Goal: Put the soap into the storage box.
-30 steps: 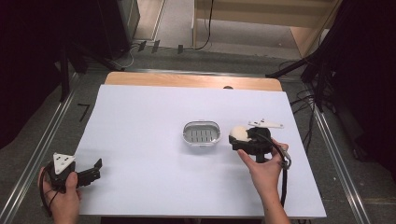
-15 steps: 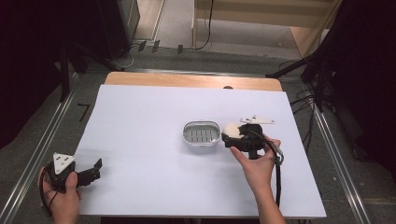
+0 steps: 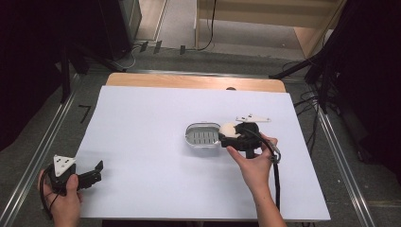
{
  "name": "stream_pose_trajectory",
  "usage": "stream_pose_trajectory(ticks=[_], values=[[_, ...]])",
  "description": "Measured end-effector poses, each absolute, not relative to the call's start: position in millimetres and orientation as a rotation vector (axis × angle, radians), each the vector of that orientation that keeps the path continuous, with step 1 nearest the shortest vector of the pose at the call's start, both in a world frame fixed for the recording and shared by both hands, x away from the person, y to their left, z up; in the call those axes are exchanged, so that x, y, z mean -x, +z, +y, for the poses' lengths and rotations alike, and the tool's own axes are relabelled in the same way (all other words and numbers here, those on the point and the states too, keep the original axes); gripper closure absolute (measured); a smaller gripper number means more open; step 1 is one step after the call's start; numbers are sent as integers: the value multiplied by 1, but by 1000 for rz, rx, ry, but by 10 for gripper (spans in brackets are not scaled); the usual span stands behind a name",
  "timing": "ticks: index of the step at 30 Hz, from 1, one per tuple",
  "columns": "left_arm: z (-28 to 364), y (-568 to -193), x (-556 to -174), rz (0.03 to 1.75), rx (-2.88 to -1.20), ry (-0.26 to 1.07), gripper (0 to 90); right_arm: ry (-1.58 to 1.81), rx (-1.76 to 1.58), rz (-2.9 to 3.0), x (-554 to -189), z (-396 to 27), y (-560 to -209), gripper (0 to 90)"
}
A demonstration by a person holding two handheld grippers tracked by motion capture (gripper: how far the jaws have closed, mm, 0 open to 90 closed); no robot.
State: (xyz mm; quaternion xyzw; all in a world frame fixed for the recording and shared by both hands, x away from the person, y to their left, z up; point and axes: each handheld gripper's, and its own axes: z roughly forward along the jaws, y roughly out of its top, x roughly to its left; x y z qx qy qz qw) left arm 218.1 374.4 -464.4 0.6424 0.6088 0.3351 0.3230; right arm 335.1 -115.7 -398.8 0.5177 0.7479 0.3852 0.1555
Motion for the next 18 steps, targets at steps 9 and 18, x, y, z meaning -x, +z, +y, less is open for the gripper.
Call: stream_pose_trajectory(ticks=[9,18], values=[[375,-464,-218,1596,-1687,877,0,1109,-1477,2164,-339,-104,-400,257],[375,-465,-218,1596,-1678,874,0,1113,-1462,2182,-343,-90,-400,257]])
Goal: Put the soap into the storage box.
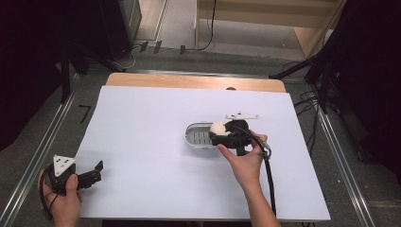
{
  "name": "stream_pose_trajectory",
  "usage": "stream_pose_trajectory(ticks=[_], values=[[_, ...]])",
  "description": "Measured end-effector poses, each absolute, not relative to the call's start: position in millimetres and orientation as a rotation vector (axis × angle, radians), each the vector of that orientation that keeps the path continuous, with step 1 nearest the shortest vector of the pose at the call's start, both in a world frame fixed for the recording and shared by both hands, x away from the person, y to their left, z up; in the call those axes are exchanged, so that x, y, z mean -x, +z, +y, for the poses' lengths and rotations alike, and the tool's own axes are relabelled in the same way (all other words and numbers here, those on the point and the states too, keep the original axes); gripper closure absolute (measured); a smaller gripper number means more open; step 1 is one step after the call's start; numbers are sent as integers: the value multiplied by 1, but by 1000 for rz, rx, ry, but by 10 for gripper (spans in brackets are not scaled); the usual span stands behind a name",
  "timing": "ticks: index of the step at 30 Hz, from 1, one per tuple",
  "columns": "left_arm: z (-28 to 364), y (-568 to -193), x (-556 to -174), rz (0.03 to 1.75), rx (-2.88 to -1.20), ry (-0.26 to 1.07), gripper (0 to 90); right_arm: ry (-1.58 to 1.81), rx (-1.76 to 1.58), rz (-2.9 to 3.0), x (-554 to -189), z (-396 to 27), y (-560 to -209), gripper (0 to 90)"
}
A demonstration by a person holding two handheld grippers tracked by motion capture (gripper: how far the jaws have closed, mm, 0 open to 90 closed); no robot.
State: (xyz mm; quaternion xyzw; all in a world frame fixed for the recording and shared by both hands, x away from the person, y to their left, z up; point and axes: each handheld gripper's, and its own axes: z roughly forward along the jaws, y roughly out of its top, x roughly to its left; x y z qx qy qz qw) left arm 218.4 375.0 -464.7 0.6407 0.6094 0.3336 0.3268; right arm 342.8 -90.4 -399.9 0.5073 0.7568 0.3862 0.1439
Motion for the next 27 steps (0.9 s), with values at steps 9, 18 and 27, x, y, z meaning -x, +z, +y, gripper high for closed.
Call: stream_pose_trajectory(ticks=[9,18,27], values=[[375,-465,-218,1598,-1677,876,0,1113,-1453,2202,-346,-79,-403,257],[375,-465,-218,1598,-1677,874,0,1112,-1460,2212,-350,-72,-406,257],[375,-465,-218,1597,-1677,871,0,1101,-1458,2232,-354,-62,-411,257]])
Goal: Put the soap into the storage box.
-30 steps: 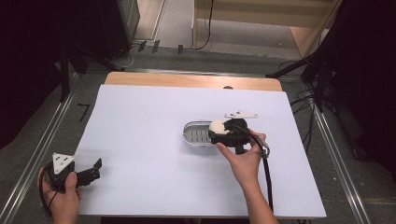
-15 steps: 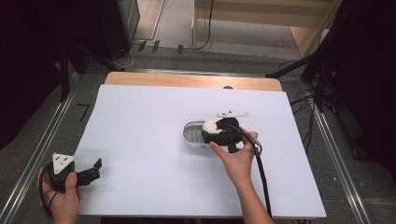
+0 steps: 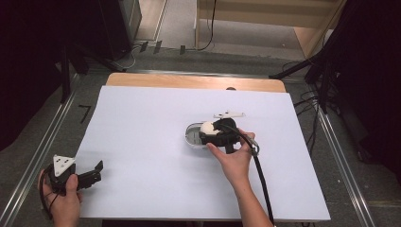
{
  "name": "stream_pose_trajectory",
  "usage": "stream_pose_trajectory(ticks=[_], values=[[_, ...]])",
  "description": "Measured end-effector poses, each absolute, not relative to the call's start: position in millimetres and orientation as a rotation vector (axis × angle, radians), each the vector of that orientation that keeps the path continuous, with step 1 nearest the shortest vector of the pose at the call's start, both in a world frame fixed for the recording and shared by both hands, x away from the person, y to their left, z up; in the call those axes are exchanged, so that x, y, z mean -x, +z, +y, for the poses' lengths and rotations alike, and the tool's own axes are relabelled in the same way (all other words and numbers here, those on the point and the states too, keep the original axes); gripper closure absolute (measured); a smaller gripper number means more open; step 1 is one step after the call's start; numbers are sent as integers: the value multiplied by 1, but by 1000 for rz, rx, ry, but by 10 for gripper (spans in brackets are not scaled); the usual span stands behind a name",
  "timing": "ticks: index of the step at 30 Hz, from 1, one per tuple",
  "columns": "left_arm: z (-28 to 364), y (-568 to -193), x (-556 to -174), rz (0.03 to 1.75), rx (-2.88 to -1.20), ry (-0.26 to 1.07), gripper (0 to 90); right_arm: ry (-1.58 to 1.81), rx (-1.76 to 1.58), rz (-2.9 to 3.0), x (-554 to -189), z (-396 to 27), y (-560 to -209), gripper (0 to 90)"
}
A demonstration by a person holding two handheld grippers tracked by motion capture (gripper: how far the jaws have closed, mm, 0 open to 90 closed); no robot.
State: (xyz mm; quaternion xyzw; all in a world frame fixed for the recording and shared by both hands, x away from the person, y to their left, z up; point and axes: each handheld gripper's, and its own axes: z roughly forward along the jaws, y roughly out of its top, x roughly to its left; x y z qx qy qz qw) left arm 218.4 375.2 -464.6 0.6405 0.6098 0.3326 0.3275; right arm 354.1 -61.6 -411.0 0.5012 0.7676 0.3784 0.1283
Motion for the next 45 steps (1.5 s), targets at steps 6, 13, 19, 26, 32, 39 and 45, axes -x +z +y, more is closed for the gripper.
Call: stream_pose_trajectory(ticks=[6,13,19,26,32,39,45], values=[[375,-465,-218,1597,-1677,870,0,1077,-1466,2241,-357,-55,-414,257],[375,-465,-219,1599,-1679,867,0,1044,-1480,2248,-361,-52,-421,257],[376,-465,-219,1599,-1680,864,0,1023,-1486,2257,-363,-49,-426,257],[376,-465,-219,1605,-1684,860,0,998,-1508,2255,-366,-48,-429,256],[376,-465,-219,1602,-1682,860,0,984,-1515,2256,-367,-49,-430,256],[376,-465,-219,1603,-1680,858,0,971,-1517,2262,-368,-47,-433,255],[376,-465,-219,1602,-1682,859,0,977,-1538,2255,-367,-47,-432,252]])
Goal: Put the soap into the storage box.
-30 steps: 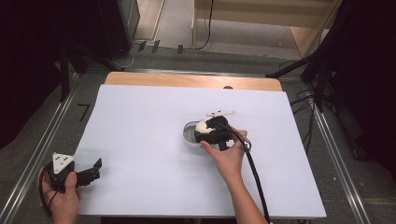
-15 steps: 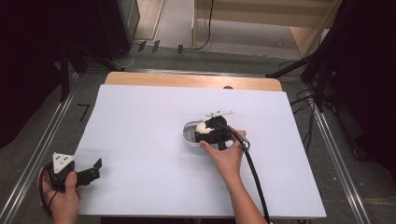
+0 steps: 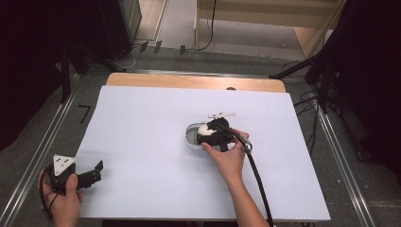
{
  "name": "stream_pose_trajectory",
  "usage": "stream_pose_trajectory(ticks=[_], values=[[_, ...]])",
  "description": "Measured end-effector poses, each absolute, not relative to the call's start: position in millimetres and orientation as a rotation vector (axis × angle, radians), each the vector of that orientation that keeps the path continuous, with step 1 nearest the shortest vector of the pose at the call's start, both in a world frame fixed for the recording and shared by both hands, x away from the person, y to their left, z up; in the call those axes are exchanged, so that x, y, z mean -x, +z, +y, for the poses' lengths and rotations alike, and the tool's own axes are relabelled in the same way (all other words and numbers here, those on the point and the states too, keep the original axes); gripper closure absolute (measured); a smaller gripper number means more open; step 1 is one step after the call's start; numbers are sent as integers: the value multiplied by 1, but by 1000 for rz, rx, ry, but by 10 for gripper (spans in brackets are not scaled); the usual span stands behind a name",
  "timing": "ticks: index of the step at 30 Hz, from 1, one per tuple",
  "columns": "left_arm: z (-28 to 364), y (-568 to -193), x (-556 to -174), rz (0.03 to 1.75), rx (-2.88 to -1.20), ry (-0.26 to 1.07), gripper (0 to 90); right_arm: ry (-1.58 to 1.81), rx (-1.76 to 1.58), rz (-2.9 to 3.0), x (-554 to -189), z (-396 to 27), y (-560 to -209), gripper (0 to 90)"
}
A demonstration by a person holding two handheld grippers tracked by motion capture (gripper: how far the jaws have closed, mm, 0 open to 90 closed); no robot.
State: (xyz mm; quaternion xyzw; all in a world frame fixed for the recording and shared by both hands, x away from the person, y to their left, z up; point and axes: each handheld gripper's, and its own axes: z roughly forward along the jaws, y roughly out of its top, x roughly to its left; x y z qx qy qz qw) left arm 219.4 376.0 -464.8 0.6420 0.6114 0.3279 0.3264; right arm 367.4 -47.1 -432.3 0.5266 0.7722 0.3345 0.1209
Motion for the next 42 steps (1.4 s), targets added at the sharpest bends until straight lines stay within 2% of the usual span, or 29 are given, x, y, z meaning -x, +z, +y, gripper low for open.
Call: stream_pose_trajectory(ticks=[5,26,42], values=[[376,-465,-219,1603,-1682,861,0,1027,-1546,2237,-366,-50,-428,198],[375,-465,-219,1605,-1689,864,0,1091,-1512,2151,-356,-74,-405,223],[375,-465,-219,1604,-1693,864,0,1092,-1522,2137,-347,-107,-409,183]])
